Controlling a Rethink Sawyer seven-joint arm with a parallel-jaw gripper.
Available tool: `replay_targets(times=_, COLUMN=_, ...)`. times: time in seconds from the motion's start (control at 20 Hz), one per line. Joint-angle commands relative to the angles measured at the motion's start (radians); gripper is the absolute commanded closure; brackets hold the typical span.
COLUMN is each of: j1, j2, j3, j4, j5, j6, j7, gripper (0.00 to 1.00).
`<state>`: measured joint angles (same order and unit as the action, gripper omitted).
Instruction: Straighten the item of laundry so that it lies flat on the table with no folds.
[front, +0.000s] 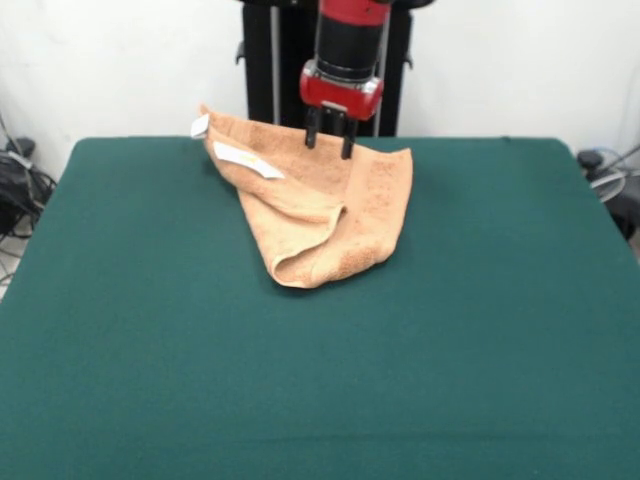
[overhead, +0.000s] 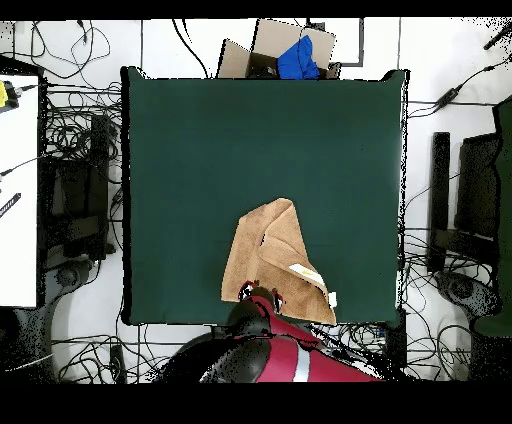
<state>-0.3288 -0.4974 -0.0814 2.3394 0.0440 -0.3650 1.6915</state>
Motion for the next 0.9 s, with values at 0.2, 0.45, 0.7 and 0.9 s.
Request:
replay_targets(times=0.2, j1=0.052, j2=0.042, j3=0.07, j4=-0.122, j5=0.133, j6=0.002, j7=0.273, gripper=0.0)
replay_targets(times=0.45, j1=0.039, j2=0.093, j3=0.103, j4=-0.151, j5=0.131, j6=-0.038, j7=0.286, gripper=0.0)
replay_targets(times=0.7, j1=0.033, j2=0.12, j3=0.117, j4=-0.219, j5=0.1, j6=-0.032, j7=0.231, gripper=0.0)
replay_targets(times=0.9, j1=0.054, j2=0.1, j3=0.095, j4=-0.262, j5=0.068, j6=-0.008, j7=0.16, gripper=0.0)
